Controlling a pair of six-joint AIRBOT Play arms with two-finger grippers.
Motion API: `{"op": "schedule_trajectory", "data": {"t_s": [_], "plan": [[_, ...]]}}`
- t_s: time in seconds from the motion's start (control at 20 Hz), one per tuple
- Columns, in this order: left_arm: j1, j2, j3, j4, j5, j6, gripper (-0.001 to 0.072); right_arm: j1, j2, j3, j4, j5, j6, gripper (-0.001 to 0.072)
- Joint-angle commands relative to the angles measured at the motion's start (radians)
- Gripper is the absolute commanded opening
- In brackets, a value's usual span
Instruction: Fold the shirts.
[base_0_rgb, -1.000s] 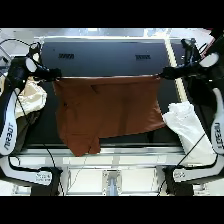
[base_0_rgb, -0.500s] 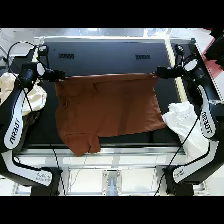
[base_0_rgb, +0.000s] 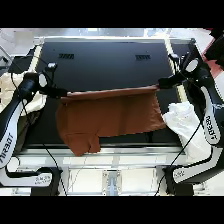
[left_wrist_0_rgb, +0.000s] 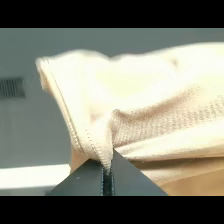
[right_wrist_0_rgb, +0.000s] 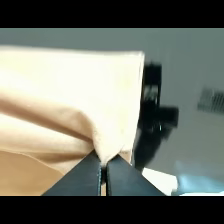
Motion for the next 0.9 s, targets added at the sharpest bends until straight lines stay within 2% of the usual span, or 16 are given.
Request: {"op": "schedule_trajectory", "data": {"t_s": [0.0,0.15,0.4,0.45,0.55,0.6,0.7,0.85], "plan": [[-0.003,0.045,-0.136,0.001,0.005,-0.028,0.0012,0.014,0.007,-0.113,-0.027,-0.018,0.001,0.0011],[-0.009,0.045,-0.163,-0.002,0.002,-0.028,0.0012,0.018,-0.003,-0.174,-0.026,-0.088,0.010,0.0011],[-0.009,0.045,-0.163,-0.016,-0.029,-0.028,0.0015,0.018,-0.038,-0.175,-0.019,-0.023,0.010,0.0013],[-0.009,0.045,-0.163,-0.029,-0.055,-0.028,0.0107,0.018,-0.036,-0.173,-0.021,-0.007,0.017,0.0038],[-0.009,0.050,-0.162,-0.040,-0.103,-0.027,0.0534,0.013,-0.024,-0.151,-0.024,0.045,0.034,0.0276],[-0.009,0.063,-0.162,-0.040,-0.119,-0.028,0.0638,0.010,-0.011,-0.125,-0.030,0.097,0.034,0.0290],[-0.009,0.137,-0.162,-0.040,-0.122,-0.027,0.0628,-0.006,0.035,-0.056,-0.058,0.216,0.034,0.0290],[-0.003,0.372,-0.167,-0.039,-0.122,-0.028,0.0628,-0.066,0.164,0.026,-0.181,0.342,0.034,0.0289]]}}
